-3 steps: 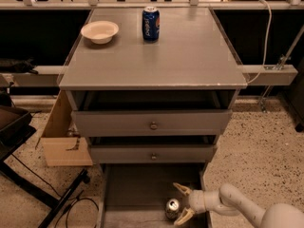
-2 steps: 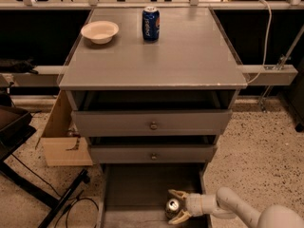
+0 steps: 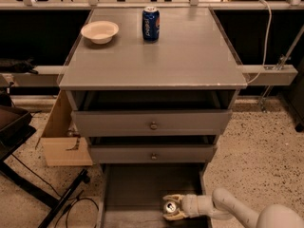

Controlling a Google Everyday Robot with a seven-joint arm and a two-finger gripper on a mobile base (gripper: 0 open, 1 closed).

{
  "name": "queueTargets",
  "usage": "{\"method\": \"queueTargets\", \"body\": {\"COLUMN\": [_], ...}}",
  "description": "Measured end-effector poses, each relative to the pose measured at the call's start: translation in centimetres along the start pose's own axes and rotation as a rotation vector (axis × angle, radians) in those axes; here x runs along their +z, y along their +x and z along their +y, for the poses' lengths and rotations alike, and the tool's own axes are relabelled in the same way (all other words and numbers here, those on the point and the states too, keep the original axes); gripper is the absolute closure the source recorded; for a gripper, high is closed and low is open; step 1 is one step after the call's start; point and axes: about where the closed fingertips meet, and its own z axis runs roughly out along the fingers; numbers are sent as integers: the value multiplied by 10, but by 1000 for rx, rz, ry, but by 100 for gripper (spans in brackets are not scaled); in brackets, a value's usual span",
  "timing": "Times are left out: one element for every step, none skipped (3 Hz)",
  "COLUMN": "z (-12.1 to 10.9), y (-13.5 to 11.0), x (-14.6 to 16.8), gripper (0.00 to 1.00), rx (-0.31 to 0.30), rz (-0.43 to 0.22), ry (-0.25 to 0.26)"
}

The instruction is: Pick 7up can from bottom drawer and place on counter

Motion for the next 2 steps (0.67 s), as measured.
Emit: {"method": "queueTargets", "body": {"z": [0, 9], "y": [0, -25], "x": [0, -27], "gripper": [89, 100], "rx": [0, -1], "rz": [0, 2], "ry": [0, 16]}}
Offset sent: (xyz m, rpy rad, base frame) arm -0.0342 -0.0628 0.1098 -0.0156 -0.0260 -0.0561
